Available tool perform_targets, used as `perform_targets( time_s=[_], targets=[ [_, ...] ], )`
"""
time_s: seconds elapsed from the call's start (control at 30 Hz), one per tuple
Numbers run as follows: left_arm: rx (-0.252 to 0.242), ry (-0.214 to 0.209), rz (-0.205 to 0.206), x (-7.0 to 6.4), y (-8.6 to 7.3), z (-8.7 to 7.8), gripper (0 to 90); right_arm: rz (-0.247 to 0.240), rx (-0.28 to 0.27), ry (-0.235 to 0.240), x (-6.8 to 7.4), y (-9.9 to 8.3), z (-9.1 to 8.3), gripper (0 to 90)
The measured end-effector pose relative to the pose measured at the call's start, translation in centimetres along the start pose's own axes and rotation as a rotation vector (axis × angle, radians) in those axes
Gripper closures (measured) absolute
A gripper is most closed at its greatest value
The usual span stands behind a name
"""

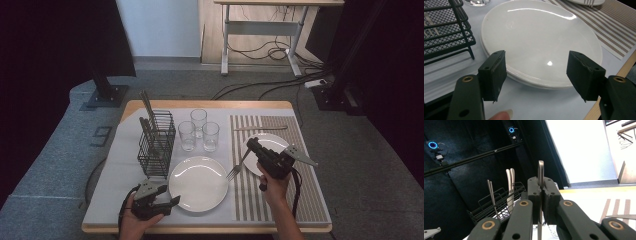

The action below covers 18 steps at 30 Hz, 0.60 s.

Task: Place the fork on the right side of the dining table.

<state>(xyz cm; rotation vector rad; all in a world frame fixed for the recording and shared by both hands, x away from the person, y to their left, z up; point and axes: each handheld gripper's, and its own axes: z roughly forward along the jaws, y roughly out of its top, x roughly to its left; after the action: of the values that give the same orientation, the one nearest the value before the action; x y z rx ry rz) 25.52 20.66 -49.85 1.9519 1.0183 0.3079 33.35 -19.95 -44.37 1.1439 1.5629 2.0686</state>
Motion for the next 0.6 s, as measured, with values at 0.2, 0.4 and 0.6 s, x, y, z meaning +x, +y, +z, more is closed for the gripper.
perform_targets(
  time_s=[0.2,0.4,0.6],
  targets=[
    [0.001,-0.001,0.001,0.0,0.0,0.0,32.3,0.004,0.001,-0.012,-0.1,-0.2,-0.6,85.6],
    [-0.004,0.001,-0.001,0.0,0.0,0.0,32.3,0.008,0.007,-0.022,-0.3,-0.5,-0.9,85.6],
    [0.0,0.0,0.001,0.0,0.0,0.0,32.3,0.012,0.01,-0.035,-0.5,-0.7,-1.4,85.5]
  ],
)
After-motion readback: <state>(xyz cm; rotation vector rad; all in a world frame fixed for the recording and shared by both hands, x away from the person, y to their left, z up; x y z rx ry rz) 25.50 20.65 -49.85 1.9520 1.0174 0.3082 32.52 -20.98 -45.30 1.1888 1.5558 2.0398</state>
